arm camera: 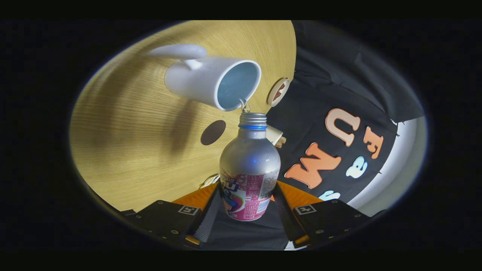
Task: Take the bottle from table, then pour the juice into the cup, finally place the bottle on the coaster
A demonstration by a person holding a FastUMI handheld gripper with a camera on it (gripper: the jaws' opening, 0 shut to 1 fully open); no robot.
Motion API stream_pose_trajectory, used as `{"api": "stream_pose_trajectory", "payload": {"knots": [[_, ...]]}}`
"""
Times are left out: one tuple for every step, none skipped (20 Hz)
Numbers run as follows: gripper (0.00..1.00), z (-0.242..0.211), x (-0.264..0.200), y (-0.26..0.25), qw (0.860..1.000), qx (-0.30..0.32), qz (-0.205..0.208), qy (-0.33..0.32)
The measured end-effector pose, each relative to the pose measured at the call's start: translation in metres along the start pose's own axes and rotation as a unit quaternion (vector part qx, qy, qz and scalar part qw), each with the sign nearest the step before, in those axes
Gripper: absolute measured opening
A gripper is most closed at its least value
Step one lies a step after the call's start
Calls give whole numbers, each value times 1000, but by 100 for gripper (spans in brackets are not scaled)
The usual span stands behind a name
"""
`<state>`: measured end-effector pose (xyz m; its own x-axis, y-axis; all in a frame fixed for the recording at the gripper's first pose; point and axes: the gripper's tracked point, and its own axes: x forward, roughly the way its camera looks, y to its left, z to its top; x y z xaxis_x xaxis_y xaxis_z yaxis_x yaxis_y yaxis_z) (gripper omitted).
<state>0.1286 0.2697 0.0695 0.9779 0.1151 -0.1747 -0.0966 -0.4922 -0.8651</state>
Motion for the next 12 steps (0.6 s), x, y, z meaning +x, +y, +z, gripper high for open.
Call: {"api": "stream_pose_trajectory", "payload": {"knots": [[77, 1, -1, -1, 1000, -1, 1, -1], [76, -1, -1, -2, 1000, -4, -1, -2], [77, -1, -1, -5, 1000, -9, -4, 0], [77, -1, -1, -6, 1000, -12, -5, 0], [77, 0, -2, -6, 1000, -13, -3, 0], [77, 0, -1, -7, 1000, -16, -3, 0], [77, 1, -1, -8, 1000, -20, -3, 0], [77, 2, -1, -8, 1000, -23, -1, -1], [77, 2, -1, -8, 1000, -25, -2, -1], [77, 2, -2, -10, 1000, -30, -3, 0], [76, 3, -3, -10, 999, -34, -3, 0], [76, 2, -2, -10, 999, -36, -1, 1]]}}
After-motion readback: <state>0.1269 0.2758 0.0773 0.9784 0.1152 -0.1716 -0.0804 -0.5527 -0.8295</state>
